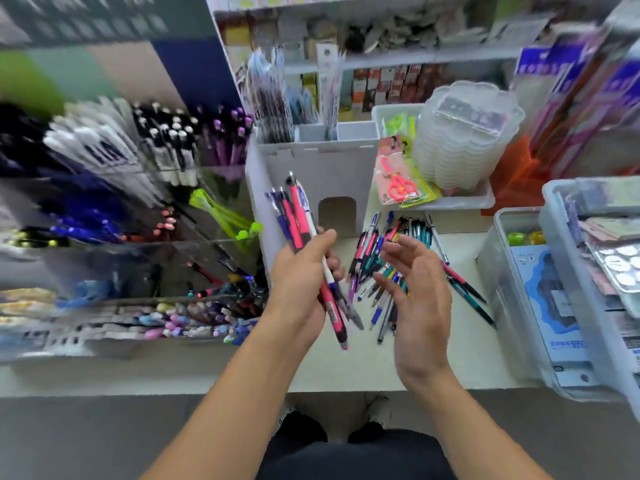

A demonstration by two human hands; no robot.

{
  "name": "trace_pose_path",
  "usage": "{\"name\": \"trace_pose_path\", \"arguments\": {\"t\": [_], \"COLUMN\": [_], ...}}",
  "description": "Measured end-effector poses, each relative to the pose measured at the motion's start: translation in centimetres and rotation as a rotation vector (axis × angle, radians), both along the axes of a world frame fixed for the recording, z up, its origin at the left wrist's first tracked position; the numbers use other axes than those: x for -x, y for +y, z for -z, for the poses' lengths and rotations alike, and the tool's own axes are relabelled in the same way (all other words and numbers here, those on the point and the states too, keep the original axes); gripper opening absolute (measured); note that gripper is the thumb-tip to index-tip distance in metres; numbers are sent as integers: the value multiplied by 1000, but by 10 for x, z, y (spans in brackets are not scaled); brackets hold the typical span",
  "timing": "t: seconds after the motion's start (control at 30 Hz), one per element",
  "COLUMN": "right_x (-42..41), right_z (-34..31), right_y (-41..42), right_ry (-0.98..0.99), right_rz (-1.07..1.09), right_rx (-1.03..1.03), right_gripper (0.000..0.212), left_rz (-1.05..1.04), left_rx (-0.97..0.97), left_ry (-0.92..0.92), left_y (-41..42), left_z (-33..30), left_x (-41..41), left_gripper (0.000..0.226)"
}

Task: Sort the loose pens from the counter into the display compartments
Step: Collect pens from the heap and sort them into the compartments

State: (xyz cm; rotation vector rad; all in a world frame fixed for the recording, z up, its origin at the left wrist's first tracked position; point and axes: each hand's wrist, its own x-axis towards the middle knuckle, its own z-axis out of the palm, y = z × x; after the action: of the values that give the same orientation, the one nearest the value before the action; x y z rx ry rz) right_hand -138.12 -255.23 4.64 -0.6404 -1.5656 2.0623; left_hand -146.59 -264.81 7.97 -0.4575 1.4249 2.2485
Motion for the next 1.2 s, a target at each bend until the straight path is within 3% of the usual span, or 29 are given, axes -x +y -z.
{"name": "trace_pose_path", "arguments": {"t": [0.1, 0.2, 0.33, 0.47, 0.57, 0.63, 0.73, 0.83, 1.0, 1.2], "right_x": [1, 16, 31, 33, 35, 35, 49, 78, 101, 112], "right_z": [-15, -34, -49, -47, -51, -55, -78, -101, -100, -95], "right_y": [-35, -55, -70, -98, -105, -92, -64, -56, -72, -76], "right_ry": [147, 132, 217, 289, 263, 222, 226, 213, 163, 74], "right_rz": [31, -39, -32, -15, -94, -139, -319, -570, -768, -898], "right_rx": [-31, -1, -21, -49, -98, -156, -342, -536, -665, -497], "right_gripper": [69, 63, 82, 50, 53, 53, 51, 44, 31, 33], "left_rz": [-191, -255, -302, -306, -267, -166, 221, 505, 526, 568], "left_rx": [-153, -187, -185, -201, -159, -66, 255, 412, 426, 362], "left_ry": [63, 113, 123, 128, 187, 275, 383, 406, 307, 173], "left_y": [-10, -20, -32, -42, -57, -82, -122, -135, -142, -155], "left_z": [-30, -43, -48, -52, -54, -56, -62, -62, -53, -57], "left_x": [-1, -6, -13, -16, -9, -2, -2, -10, -7, -4], "left_gripper": [18, 19, 13, 12, 11, 11, 11, 31, 39, 27]}}
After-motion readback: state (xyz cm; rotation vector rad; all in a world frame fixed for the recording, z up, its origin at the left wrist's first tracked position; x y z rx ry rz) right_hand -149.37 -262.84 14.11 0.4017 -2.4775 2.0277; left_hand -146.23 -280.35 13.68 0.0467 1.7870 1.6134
